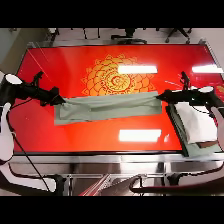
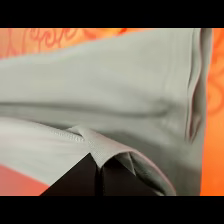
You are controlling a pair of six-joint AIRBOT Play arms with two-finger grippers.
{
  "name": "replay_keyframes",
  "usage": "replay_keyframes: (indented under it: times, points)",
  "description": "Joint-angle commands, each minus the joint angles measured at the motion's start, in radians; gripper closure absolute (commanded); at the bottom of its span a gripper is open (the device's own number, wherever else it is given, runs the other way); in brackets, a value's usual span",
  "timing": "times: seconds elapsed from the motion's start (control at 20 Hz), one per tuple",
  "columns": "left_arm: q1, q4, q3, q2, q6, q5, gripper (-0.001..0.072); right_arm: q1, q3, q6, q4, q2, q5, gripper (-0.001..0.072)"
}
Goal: Fold the shirts.
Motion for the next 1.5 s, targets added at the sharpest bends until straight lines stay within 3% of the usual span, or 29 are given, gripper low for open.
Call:
replay_keyframes:
  times: [0.0,0.2,0.25,0.3,0.35,0.4,0.45,0.5,0.55,0.95,1.0,1.2,1.25,1.3,1.35,1.45]
  points:
    - [-0.006,-0.011,0.122,-0.164,-0.010,0.013,0.0692,0.032,0.127,-0.011,0.011,-0.156,-0.055,0.0695]
    - [-0.012,-0.042,0.206,-0.291,-0.012,-0.003,0.0686,0.037,0.136,-0.040,0.011,-0.217,-0.071,0.0685]
    - [-0.013,-0.076,0.230,-0.312,-0.012,-0.015,0.0686,0.029,0.137,-0.040,0.011,-0.211,-0.069,0.0590]
    - [-0.013,-0.102,0.261,-0.327,-0.012,-0.038,0.0685,0.021,0.140,-0.040,0.010,-0.203,-0.066,0.0433]
    - [-0.013,-0.115,0.299,-0.340,-0.012,-0.064,0.0597,0.009,0.147,-0.040,0.006,-0.193,-0.060,0.0356]
    - [-0.013,-0.114,0.336,-0.347,-0.014,-0.088,0.0219,-0.006,0.154,-0.039,-0.010,-0.183,-0.058,0.0319]
    - [-0.013,-0.114,0.375,-0.351,-0.030,-0.112,0.0003,-0.020,0.159,-0.039,-0.032,-0.176,-0.056,0.0316]
    - [-0.010,-0.113,0.404,-0.351,-0.040,-0.127,0.0003,-0.033,0.159,-0.039,-0.035,-0.174,-0.048,0.0270]
    - [-0.008,-0.113,0.435,-0.351,-0.055,-0.147,0.0003,-0.043,0.159,-0.039,-0.037,-0.175,-0.041,0.0119]
    - [-0.040,-0.117,0.522,-0.347,-0.125,-0.229,0.0004,-0.002,0.159,-0.039,-0.047,-0.244,-0.015,0.0108]
    - [-0.060,-0.118,0.522,-0.347,-0.125,-0.227,0.0003,0.017,0.159,-0.039,-0.046,-0.251,-0.012,0.0145]
    - [-0.157,-0.118,0.522,-0.348,-0.124,-0.198,0.0004,0.071,0.175,-0.040,-0.042,-0.254,0.044,0.0693]
    - [-0.189,-0.118,0.522,-0.348,-0.124,-0.176,0.0033,0.074,0.197,-0.040,-0.042,-0.252,0.072,0.0696]
    - [-0.221,-0.117,0.517,-0.348,-0.124,-0.148,0.0293,0.074,0.220,-0.039,-0.042,-0.241,0.100,0.0696]
    - [-0.254,-0.117,0.505,-0.348,-0.121,-0.116,0.0700,0.073,0.242,-0.035,-0.042,-0.224,0.124,0.0696]
    - [-0.332,-0.117,0.468,-0.353,-0.088,-0.035,0.0691,0.071,0.293,-0.001,-0.043,-0.174,0.175,0.0697]
